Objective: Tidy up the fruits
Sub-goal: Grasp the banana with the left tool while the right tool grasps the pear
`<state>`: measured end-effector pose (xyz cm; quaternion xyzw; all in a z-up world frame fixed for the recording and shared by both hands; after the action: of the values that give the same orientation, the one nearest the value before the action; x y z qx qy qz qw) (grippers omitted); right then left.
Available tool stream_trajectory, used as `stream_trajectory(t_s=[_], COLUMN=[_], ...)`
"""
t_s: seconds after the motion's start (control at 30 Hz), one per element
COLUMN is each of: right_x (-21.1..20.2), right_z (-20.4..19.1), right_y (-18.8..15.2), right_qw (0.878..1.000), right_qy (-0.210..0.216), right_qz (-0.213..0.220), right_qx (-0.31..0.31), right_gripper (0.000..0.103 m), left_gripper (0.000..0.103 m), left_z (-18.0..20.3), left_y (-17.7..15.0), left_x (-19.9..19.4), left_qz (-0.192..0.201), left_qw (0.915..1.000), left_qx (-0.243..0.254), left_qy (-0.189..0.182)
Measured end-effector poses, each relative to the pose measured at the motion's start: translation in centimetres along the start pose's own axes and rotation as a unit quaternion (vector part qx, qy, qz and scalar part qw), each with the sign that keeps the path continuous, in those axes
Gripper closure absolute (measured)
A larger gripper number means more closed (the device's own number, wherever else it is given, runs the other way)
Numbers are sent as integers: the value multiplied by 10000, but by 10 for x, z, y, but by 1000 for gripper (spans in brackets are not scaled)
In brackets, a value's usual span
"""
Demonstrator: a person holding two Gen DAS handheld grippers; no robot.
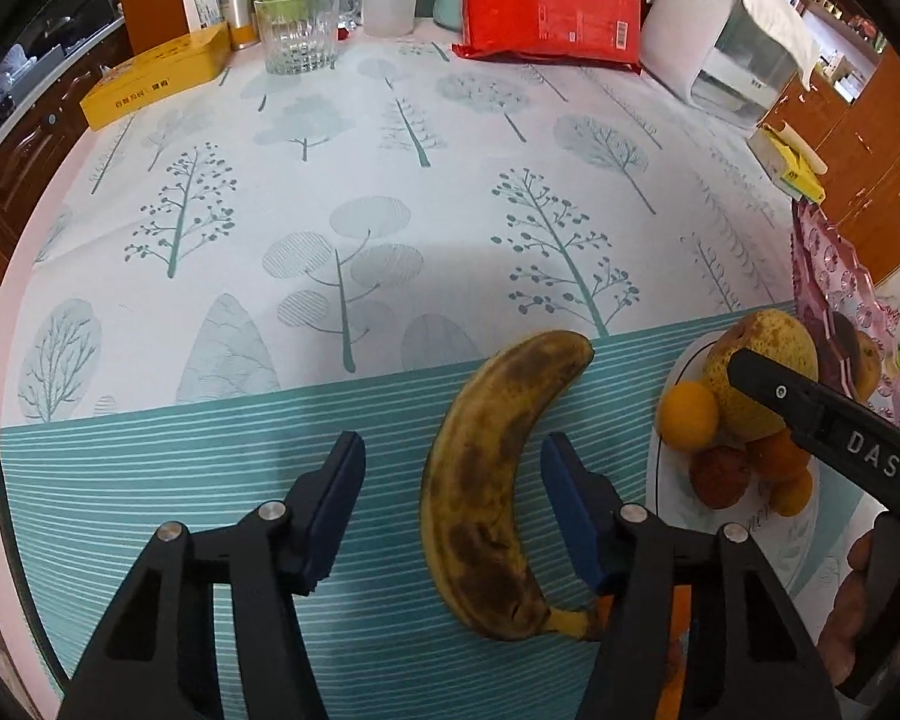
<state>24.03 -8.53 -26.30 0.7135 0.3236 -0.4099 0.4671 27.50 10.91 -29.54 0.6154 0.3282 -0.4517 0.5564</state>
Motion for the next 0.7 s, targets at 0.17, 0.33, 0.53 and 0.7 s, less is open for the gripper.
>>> stream_trajectory(t_s=[0.17, 0.33, 0.53, 0.7], right_x=[7, 12, 14, 9], right_z=[-1, -6, -9, -6], right_y=[-1, -1, -1, -4], right_qw=[10000, 9997, 9999, 9994], right_qy=[-12, -227, -45, 215], right_qz=[-31, -28, 89, 259], right_qx=[85, -108, -140, -81], right_gripper=[37, 37, 48, 49], left_gripper=[44, 49, 65, 68], left_z=[5, 12, 14, 11], left_y=[0, -2, -6, -7], left_x=[4, 12, 17, 16], left_qz=[-19, -92, -158, -139], left_qw=[10000, 9997, 9992, 9995], left_qx=[61, 154, 206, 136], left_qy=[55, 148, 290, 253])
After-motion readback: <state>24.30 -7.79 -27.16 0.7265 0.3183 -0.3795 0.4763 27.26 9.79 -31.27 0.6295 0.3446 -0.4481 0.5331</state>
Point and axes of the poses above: each gripper's, at about its wrist camera, not at the fingertips, and x roughly the way its jaws point, z to its right, y to its top, the point moved 10 cm from there along x, roughly the way its jaws point, and after that the axes turned 7 degrees about y, right-handed, at the moved point
